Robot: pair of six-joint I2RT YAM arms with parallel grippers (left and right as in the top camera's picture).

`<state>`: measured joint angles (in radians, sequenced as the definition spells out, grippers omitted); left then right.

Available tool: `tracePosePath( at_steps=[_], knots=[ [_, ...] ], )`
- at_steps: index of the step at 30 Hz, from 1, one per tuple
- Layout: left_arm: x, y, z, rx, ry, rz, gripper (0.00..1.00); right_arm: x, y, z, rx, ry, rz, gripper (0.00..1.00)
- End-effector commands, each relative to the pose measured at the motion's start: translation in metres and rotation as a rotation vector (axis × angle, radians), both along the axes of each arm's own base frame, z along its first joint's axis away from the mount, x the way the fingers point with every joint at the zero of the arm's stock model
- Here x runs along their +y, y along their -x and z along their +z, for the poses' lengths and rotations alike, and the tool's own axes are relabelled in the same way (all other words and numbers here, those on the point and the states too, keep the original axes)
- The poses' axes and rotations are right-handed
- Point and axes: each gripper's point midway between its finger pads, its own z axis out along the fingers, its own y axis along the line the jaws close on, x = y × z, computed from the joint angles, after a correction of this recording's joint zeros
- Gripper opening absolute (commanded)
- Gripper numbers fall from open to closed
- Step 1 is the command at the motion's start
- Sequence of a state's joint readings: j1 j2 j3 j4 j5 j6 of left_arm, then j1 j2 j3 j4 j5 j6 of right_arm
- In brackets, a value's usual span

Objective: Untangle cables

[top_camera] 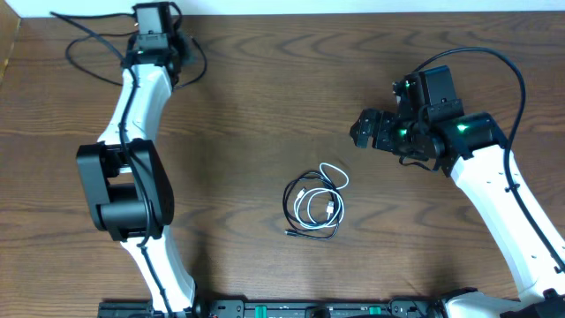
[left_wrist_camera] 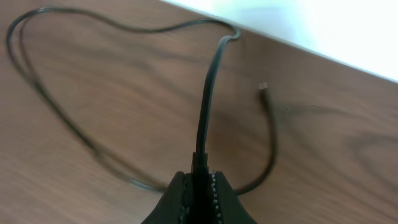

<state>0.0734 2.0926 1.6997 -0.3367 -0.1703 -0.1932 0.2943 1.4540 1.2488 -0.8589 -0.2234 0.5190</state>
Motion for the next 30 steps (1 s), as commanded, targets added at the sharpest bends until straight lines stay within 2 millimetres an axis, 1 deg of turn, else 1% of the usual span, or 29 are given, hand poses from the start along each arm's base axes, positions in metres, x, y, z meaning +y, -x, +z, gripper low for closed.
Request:
tracePosePath(
  at_steps=[1,5,7,14,15,17,19,21,22,25,28,30],
  knots=[
    [0.032,0.011,0.001,0.008,-0.013,0.136,0.08,0.002,0.0,-0.002,0.002,0.003,-0.006,0.99],
    [0.049,0.025,-0.007,0.031,0.045,0.233,0.08,0.002,0.0,-0.002,0.003,0.002,-0.005,0.99],
    [0.054,0.029,-0.009,0.033,0.067,0.268,0.07,0.002,0.0,-0.002,0.003,0.003,-0.005,0.99],
    [0.054,0.036,-0.015,0.074,0.07,0.271,0.08,0.002,0.0,-0.001,0.002,0.002,-0.005,0.99],
    [0.054,0.037,-0.016,0.078,0.069,0.271,0.1,0.002,0.0,-0.002,0.002,0.002,-0.005,0.99],
    [0.054,0.039,-0.017,0.086,0.07,0.271,0.25,0.002,0.0,-0.001,0.002,0.002,-0.004,0.99],
    [0.053,0.04,-0.018,0.094,0.069,0.271,0.37,0.002,0.0,-0.001,0.002,0.002,-0.005,0.99],
    [0.053,0.041,-0.019,0.099,0.069,0.272,0.44,0.002,0.0,-0.002,0.002,0.002,-0.005,0.99],
    [0.053,0.041,-0.019,0.1,0.07,0.272,0.47,0.002,0.0,-0.001,0.001,0.002,-0.005,0.99],
    [0.054,0.04,-0.018,0.094,0.069,0.273,0.49,0.002,0.0,-0.001,0.001,0.002,-0.005,0.99],
    [0.057,0.039,-0.016,0.082,0.069,0.278,0.59,0.002,0.0,-0.001,0.002,0.002,-0.004,0.99],
    [0.062,0.04,-0.016,0.079,0.069,0.286,0.6,0.002,0.0,-0.002,0.002,0.003,-0.005,0.99]
  ],
)
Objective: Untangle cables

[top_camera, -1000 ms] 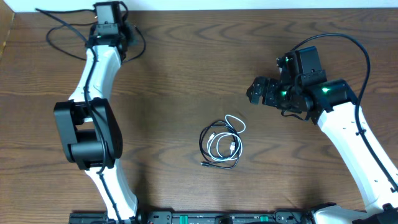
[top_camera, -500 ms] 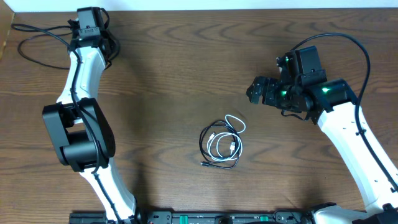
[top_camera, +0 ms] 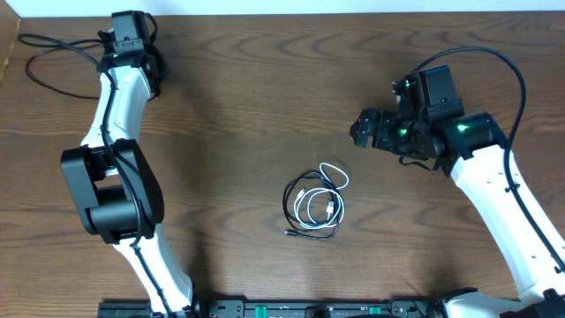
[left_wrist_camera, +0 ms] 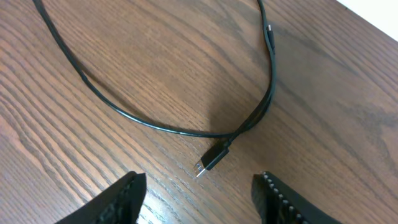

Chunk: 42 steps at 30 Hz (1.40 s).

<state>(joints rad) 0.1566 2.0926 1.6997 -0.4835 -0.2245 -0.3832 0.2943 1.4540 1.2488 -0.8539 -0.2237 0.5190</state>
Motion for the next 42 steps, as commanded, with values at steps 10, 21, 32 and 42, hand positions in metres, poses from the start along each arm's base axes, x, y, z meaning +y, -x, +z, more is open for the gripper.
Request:
tracePosePath(
  at_steps=[10,21,32,42],
  knots=[
    [-0.01,0.011,-0.012,0.057,0.155,-0.141,0.61,0.001,-0.001,-0.002,0.0,0.008,-0.008,0.99],
    [-0.149,0.01,-0.002,0.017,0.538,-0.615,0.85,-0.011,-0.004,-0.005,-0.012,0.072,-0.042,0.99],
    [-0.251,0.086,-0.016,0.326,0.736,-0.713,0.9,-0.055,-0.01,-0.01,-0.02,0.234,-0.17,0.99],
    [-0.285,0.14,-0.007,0.511,0.77,-0.737,0.9,-0.156,-0.008,-0.014,0.04,0.357,-0.463,0.99]
  ],
)
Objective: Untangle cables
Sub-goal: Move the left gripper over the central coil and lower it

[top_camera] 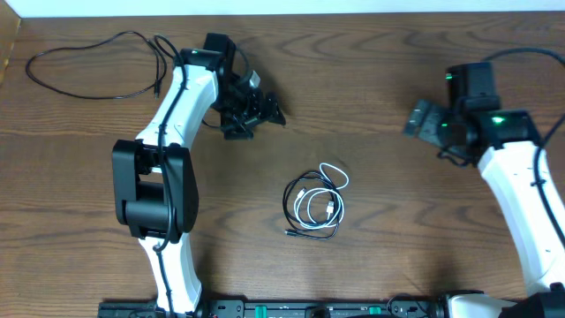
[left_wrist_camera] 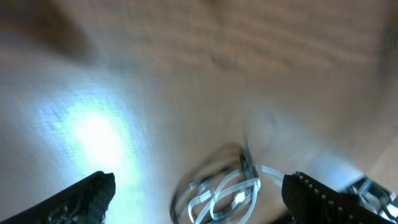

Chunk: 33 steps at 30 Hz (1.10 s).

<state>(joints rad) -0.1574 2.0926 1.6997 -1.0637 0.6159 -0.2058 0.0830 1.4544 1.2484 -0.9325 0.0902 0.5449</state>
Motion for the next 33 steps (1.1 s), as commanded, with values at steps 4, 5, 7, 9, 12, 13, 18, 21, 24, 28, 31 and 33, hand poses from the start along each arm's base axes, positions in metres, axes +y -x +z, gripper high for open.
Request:
tracePosePath(
  at_steps=[4,5,7,9,12,13,18,21,24,28,31,33],
  knots=[
    [0.0,0.016,0.037,0.03,0.01,0.071,0.95,-0.055,0.008,0.0,0.022,0.149,-0.159,0.99],
    [-0.002,0.018,0.042,0.038,0.01,0.091,0.95,-0.058,0.008,0.0,0.023,0.154,-0.167,0.99],
    [-0.008,0.021,0.05,0.057,0.01,0.131,0.95,-0.061,0.008,0.0,0.023,0.153,-0.175,0.99],
    [-0.013,0.025,0.048,0.088,-0.038,0.185,0.96,-0.062,0.007,0.001,0.017,0.16,-0.179,0.99],
    [-0.015,0.032,0.035,0.103,-0.188,0.242,0.96,-0.075,0.004,0.007,-0.008,0.225,-0.213,0.99],
    [-0.016,0.036,0.03,0.104,-0.239,0.259,0.96,-0.08,0.003,0.009,-0.018,0.253,-0.227,0.99],
    [-0.045,0.053,0.02,0.101,-0.352,0.314,0.98,-0.096,0.003,0.017,-0.04,0.334,-0.275,0.99],
    [-0.066,0.062,0.018,0.088,-0.366,0.325,0.98,-0.105,0.005,0.018,-0.037,0.345,-0.302,0.99],
    [-0.083,0.067,0.015,0.058,-0.385,0.344,0.98,-0.107,0.007,0.015,-0.027,0.32,-0.306,0.99],
    [-0.103,0.065,0.01,-0.008,-0.386,0.376,0.98,-0.099,0.006,0.011,-0.021,0.269,-0.283,0.99],
    [-0.111,0.067,0.004,-0.017,-0.396,0.416,0.96,-0.096,0.005,0.01,-0.021,0.249,-0.274,0.99],
    [-0.117,0.07,-0.001,-0.008,-0.405,0.422,0.95,-0.095,0.005,0.01,-0.021,0.248,-0.274,0.99]
  ],
)
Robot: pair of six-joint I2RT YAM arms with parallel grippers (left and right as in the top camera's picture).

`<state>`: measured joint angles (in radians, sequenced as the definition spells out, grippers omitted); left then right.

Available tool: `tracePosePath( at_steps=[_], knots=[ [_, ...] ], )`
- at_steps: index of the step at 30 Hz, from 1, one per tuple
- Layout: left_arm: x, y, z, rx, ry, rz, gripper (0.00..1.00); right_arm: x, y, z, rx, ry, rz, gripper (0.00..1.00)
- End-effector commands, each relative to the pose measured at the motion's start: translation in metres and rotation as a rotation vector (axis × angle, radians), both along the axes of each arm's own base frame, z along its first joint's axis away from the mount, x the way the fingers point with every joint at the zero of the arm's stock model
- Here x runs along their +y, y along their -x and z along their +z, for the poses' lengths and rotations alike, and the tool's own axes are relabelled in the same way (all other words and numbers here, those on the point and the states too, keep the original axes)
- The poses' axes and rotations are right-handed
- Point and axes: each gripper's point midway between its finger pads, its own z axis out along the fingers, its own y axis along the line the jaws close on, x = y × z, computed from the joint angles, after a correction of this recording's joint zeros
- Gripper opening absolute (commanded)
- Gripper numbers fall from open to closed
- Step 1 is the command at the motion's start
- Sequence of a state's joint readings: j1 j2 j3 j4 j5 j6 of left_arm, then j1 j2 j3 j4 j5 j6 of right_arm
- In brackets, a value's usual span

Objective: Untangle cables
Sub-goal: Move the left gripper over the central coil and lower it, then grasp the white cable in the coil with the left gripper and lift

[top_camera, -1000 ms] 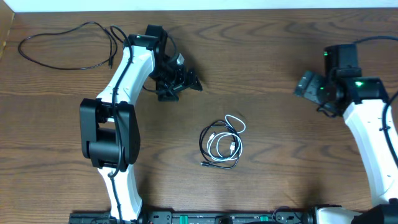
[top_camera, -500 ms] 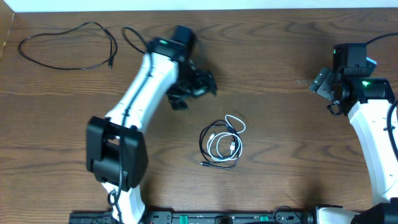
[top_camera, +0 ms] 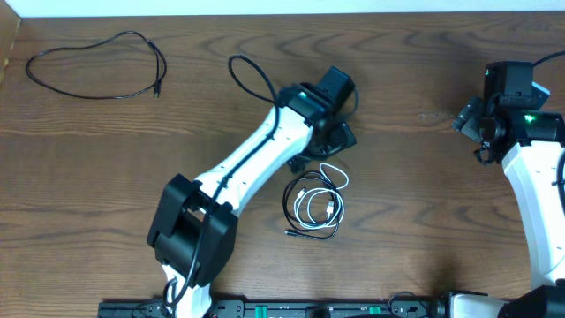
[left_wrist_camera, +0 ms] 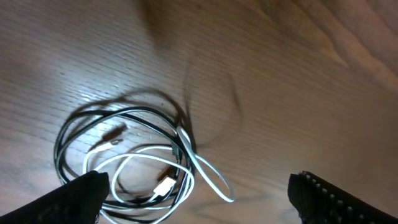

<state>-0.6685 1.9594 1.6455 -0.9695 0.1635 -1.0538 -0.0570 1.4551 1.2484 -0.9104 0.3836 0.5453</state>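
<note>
A tangled coil of black and white cables [top_camera: 315, 203] lies at the table's middle. In the left wrist view the coil [left_wrist_camera: 124, 162] sits low and left, with a white plug inside it. My left gripper [top_camera: 320, 150] hangs open just behind the coil, and nothing is between its fingers [left_wrist_camera: 81, 199]. A separate black cable [top_camera: 132, 34] lies spread out at the back left corner. My right gripper [top_camera: 468, 121] is far off at the right edge, and its jaws are too foreshortened to read.
The left arm's own black wiring loops up beside its forearm [top_camera: 243, 66]. The table's back edge [top_camera: 282, 12] meets a white wall.
My left gripper has moved from the back middle-left of the table to just behind the coil, still open. The right arm has drawn further toward the right edge.
My left gripper was first shut on a black cable at the back left corner. Then it stood open with that cable lying loose on the table. It was then nearer the middle, and now hangs by the coil. The right arm has moved from mid-right to the right edge.
</note>
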Motion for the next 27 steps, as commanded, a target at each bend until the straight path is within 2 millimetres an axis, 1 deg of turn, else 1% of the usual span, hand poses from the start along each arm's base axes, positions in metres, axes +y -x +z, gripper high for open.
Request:
tracePosePath(
  at_steps=[1,2,5,11,12,14,16,21,24,27],
  knots=[
    [0.002,0.003,-0.019,0.016,-0.065,0.087,0.95,0.002,0.0,-0.003,0.001,-0.017,-0.009,0.99],
    [-0.002,0.006,-0.022,0.022,-0.068,0.087,0.94,0.002,0.0,-0.003,0.001,-0.017,-0.009,0.99],
    [-0.009,0.012,-0.029,0.034,-0.074,0.092,0.87,0.002,0.0,-0.003,0.001,-0.018,-0.008,0.99],
    [-0.02,0.022,-0.03,0.036,-0.074,0.073,0.76,0.002,0.0,-0.003,0.001,-0.018,-0.008,0.99],
    [-0.022,0.023,-0.03,0.036,-0.074,0.07,0.74,0.002,0.0,-0.003,0.001,-0.018,-0.008,0.99],
    [-0.022,0.024,-0.031,0.029,-0.084,0.072,0.74,0.002,0.0,-0.003,0.001,-0.018,-0.008,0.99],
    [-0.019,0.023,-0.034,0.017,-0.107,0.092,0.72,0.002,0.0,-0.003,0.001,-0.018,-0.008,0.99],
    [-0.02,0.023,-0.042,0.026,-0.116,0.105,0.51,0.002,0.0,-0.003,0.001,-0.017,-0.009,0.99],
    [-0.021,0.022,-0.045,0.026,-0.117,0.105,0.48,0.002,0.0,-0.003,0.001,-0.018,-0.008,0.99],
    [-0.021,0.022,-0.045,0.025,-0.116,0.104,0.4,0.002,0.0,-0.003,0.001,-0.018,-0.008,0.99]
  ],
)
